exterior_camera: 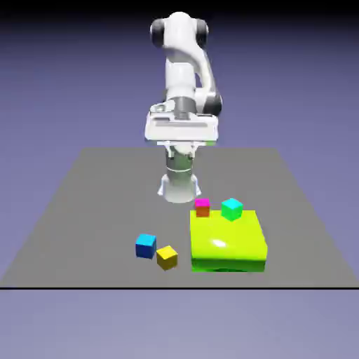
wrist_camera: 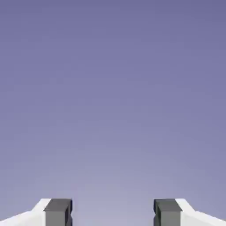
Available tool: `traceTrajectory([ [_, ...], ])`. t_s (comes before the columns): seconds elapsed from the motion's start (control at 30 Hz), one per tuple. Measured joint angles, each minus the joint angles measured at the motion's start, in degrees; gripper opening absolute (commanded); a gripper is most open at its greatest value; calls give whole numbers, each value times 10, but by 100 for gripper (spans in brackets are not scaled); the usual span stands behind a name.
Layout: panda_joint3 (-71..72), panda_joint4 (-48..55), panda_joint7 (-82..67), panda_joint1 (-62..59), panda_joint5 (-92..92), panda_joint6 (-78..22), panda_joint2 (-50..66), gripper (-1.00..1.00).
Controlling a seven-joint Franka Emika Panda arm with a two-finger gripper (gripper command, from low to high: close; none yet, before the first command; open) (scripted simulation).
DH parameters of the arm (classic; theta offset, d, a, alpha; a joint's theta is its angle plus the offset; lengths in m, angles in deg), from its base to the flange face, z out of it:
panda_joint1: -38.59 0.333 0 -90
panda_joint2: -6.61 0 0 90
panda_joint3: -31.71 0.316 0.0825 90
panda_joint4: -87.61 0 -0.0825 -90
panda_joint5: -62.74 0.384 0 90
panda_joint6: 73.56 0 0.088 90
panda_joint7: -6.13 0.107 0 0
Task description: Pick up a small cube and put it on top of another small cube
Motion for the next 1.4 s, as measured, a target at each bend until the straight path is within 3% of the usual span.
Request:
traceTrajectory([
  [1.4,-872,40,-31,681,-358,158,31,0],
])
